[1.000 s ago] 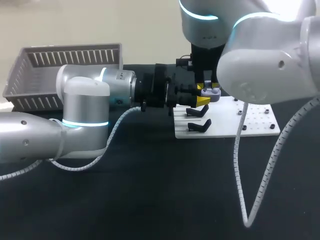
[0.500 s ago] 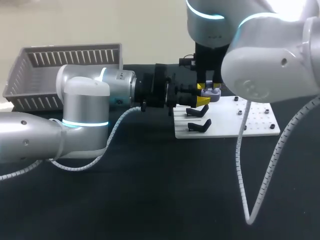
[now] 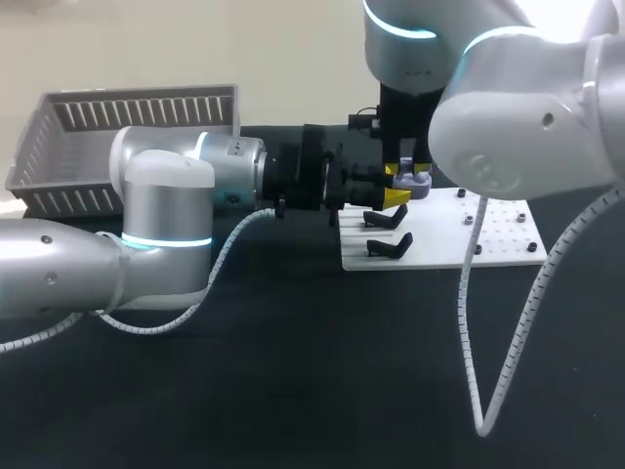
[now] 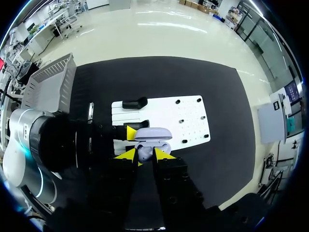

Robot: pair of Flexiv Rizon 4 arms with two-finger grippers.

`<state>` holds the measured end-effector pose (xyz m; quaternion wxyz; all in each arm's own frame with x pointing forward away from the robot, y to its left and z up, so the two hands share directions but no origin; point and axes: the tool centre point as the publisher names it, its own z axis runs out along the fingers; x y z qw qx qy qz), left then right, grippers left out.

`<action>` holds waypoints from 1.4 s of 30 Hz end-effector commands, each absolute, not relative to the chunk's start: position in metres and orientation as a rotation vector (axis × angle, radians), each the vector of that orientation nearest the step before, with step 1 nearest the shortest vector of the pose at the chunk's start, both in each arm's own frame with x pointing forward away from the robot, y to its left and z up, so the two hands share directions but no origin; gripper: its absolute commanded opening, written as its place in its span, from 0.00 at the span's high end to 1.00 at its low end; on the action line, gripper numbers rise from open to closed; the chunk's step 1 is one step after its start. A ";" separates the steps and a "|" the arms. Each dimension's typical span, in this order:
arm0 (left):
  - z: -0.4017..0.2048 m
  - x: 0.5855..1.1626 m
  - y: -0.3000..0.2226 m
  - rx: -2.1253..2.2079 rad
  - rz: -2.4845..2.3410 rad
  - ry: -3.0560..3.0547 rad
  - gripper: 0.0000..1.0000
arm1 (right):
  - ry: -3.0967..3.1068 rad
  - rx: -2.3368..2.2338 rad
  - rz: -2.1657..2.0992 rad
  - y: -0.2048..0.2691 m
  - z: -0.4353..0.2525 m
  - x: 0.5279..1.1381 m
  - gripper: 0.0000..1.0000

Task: Pick up each earbud case from the left stands, insert the matching earbuds, close the lid, and place the case in the box.

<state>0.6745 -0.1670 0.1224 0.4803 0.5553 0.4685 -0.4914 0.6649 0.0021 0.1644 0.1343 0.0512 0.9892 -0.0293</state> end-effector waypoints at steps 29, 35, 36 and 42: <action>0.122 0.673 -0.167 1.350 -1.194 1.142 1.00 | 2.871 0.188 -0.135 -0.006 0.155 0.672 0.00; 0.122 0.673 -0.167 1.350 -1.194 1.142 1.00 | 2.855 0.192 -0.094 -0.008 0.172 0.663 0.00; 0.122 0.673 -0.167 1.350 -1.194 1.142 1.00 | 2.851 0.201 -0.078 -0.009 0.176 0.662 0.00; 0.122 0.673 -0.167 1.350 -1.194 1.142 1.00 | 2.808 0.460 -0.030 -0.027 0.187 0.681 0.00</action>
